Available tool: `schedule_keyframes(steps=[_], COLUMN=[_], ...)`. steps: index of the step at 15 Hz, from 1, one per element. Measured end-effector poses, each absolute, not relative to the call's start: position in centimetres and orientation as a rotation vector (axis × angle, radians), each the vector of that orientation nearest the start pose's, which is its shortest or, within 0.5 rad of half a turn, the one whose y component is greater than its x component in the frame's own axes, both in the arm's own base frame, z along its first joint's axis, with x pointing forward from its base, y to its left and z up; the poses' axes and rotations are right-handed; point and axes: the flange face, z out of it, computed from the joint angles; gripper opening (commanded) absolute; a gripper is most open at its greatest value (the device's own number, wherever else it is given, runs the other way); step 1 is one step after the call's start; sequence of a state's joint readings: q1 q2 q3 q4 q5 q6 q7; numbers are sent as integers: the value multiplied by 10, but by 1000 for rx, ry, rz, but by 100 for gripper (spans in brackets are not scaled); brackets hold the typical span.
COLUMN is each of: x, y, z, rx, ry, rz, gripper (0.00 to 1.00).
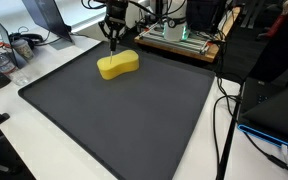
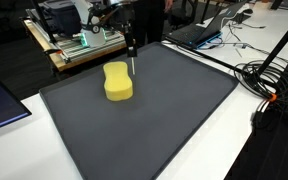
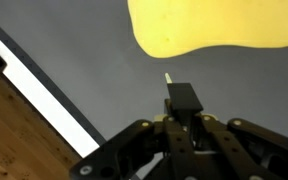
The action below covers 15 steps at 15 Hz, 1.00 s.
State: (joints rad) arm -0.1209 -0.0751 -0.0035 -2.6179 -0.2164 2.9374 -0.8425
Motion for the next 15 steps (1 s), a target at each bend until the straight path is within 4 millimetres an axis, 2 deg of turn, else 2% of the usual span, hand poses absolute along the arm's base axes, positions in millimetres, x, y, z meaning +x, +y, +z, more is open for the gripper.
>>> schedule_keyframes(steps=[3,7,11,15], x=[476,489,498,508], y=[-7,30,50,56], z=[324,327,317,305], rx=[-2961,-2914,-2858,-2841], ry=[-1539,-1577,-1583,-1523], rz=[-360,-133,147,331], gripper=[3,3,3,3])
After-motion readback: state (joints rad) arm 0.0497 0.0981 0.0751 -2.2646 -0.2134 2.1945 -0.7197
